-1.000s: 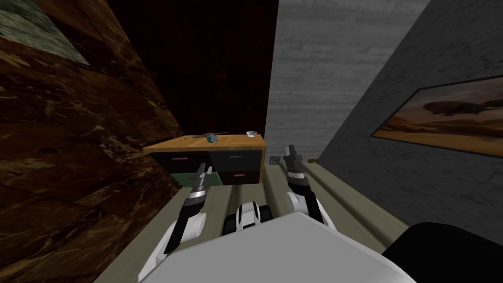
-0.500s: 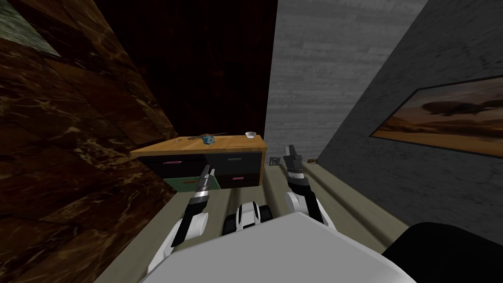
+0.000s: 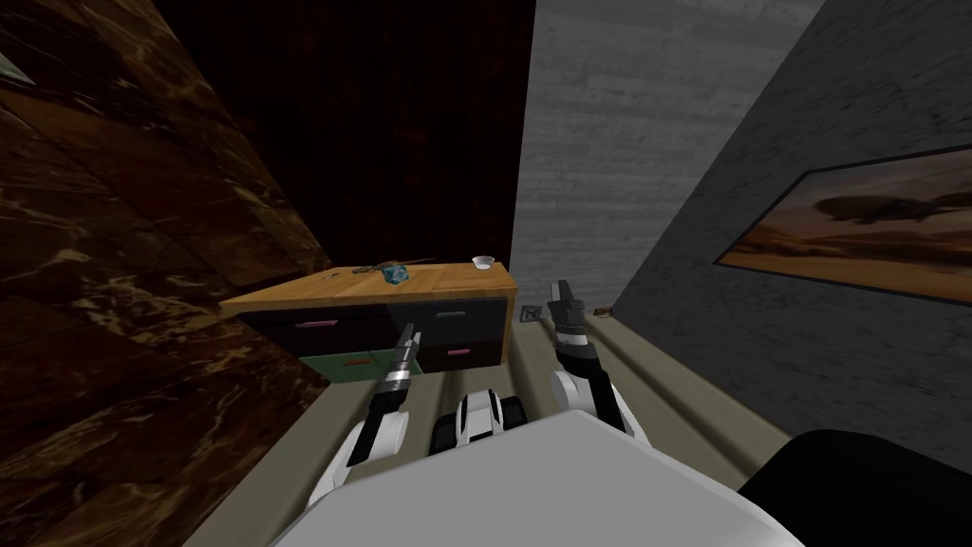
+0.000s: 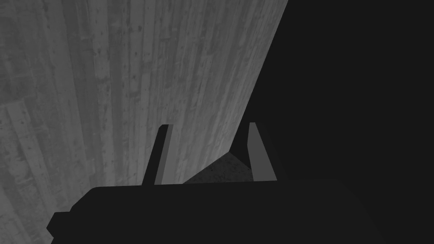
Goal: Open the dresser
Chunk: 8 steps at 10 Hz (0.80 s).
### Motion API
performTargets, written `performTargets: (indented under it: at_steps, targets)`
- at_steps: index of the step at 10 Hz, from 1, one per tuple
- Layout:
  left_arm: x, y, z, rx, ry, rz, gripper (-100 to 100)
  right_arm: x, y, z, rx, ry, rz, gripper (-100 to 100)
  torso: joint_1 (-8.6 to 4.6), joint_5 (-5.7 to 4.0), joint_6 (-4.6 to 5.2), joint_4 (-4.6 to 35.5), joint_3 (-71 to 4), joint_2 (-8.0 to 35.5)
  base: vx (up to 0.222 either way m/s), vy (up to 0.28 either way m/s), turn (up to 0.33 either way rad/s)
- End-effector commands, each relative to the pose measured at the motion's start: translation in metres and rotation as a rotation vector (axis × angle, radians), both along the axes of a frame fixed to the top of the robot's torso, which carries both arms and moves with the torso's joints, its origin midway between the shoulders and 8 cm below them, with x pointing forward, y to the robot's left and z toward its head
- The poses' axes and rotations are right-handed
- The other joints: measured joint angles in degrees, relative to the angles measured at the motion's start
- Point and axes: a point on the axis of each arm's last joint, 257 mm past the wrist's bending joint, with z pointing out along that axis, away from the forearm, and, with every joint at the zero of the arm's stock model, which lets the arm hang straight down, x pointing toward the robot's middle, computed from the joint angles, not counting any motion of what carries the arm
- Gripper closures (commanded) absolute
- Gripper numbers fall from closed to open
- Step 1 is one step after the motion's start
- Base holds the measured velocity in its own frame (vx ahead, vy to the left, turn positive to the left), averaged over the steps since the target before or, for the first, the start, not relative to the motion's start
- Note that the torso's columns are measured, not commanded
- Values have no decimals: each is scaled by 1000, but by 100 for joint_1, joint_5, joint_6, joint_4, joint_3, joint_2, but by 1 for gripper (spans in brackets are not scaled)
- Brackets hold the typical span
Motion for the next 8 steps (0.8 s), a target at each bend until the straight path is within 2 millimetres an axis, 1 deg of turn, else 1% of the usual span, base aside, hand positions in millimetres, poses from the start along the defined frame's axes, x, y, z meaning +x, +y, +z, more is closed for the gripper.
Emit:
performTargets:
  at_steps: [1,6,7,8]
  targets:
    - [3,-7,-28,-2,59,-3,-100,0,0,0,0,0,0,0,-2,-1,0,0,1,1,105,-1,-52]
    - [7,-22,-76,-16,161,-10,-100,0,0,0,0,0,0,0,0,0,0,2,4,7,100,3,-44]
    - [8,-32,-90,-35,191,-12,-100,0,0,0,0,0,0,0,0,0,-1,2,6,10,101,14,-54]
    - [8,-38,-96,-47,202,-14,-100,0,0,0,0,0,0,0,5,1,0,1,1,0,104,21,-40]
